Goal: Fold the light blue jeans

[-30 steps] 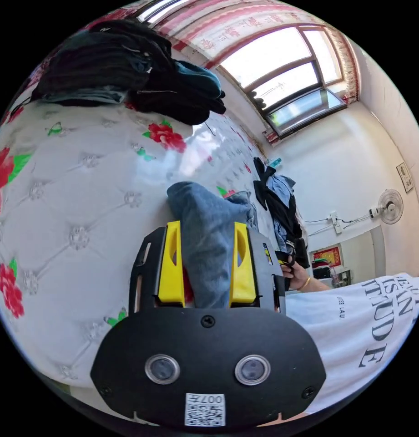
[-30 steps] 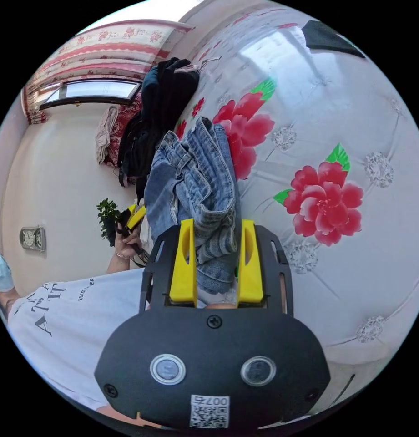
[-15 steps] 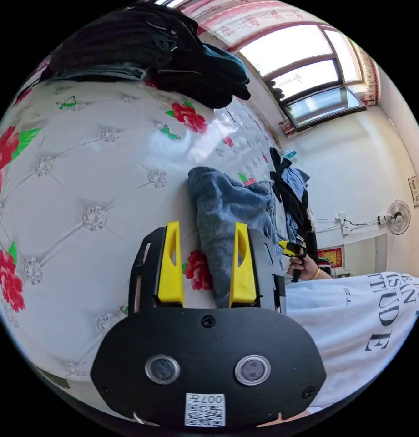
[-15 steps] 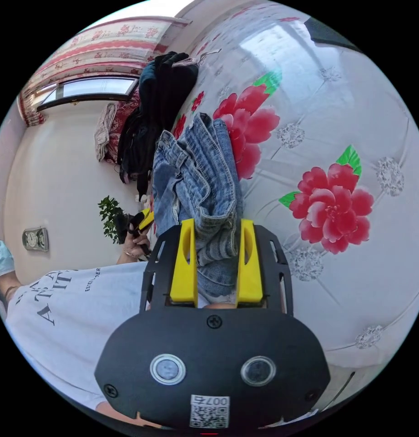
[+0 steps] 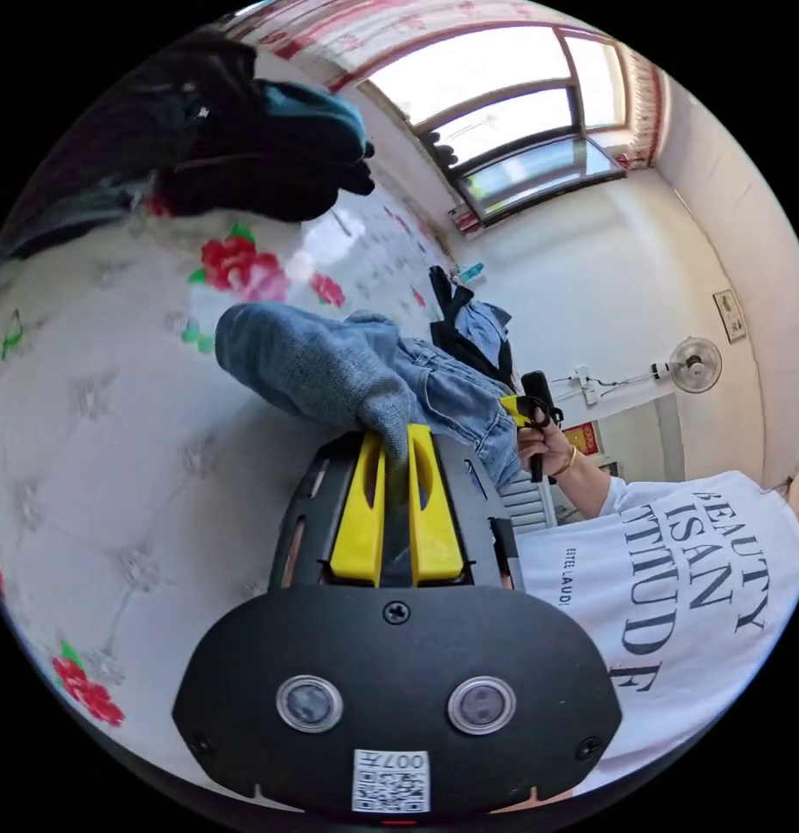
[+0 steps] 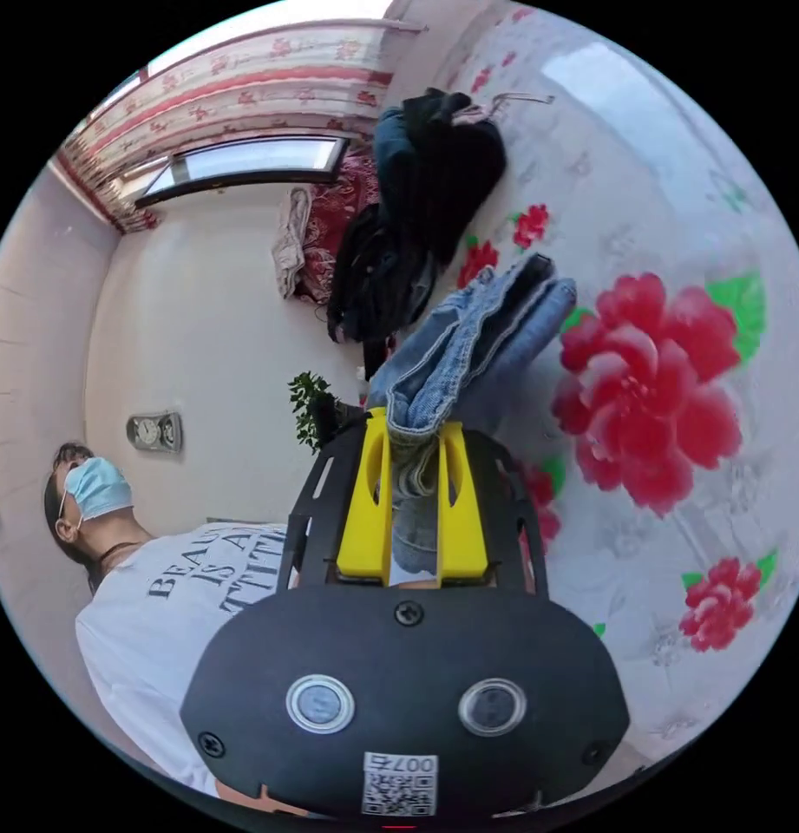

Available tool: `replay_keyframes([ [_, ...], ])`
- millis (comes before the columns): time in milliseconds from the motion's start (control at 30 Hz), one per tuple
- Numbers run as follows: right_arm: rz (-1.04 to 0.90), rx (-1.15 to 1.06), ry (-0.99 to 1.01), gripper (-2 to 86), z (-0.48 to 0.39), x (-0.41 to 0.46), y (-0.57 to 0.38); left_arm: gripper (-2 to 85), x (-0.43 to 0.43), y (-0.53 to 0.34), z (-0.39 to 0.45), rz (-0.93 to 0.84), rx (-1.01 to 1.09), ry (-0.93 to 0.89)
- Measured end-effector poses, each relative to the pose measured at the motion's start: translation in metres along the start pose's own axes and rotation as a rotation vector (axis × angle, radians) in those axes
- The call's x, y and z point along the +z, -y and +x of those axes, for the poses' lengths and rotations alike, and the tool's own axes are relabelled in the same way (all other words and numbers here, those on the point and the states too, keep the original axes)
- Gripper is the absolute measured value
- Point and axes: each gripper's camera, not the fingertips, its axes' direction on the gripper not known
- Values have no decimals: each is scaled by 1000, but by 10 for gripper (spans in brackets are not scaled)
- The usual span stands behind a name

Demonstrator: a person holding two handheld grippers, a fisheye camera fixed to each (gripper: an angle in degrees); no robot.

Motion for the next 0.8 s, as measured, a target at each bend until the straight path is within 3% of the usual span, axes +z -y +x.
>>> replay_keyframes([
  [167,4,-300,66,73,-135,39,123,40,-119,84,16,202,164,87],
  [300,63,-456,8,76,-242,110,231,54,-222,143,13,415,133,368],
  [367,95,-462,-66,78,-254,139,261,64,-244,150,-4,460,40,533],
  [467,80,-469,-182,74,-230,180,261,76,-235,125,-46,419,-140,719],
  [633,-135,-428,-388,72,-112,209,164,75,-107,10,-88,109,-190,737],
  [733,-159,-227,-511,74,-22,162,81,76,-44,-50,-77,-2,-230,707],
  [800,-58,-44,-629,77,25,87,16,77,-15,-73,-63,-54,-239,696],
])
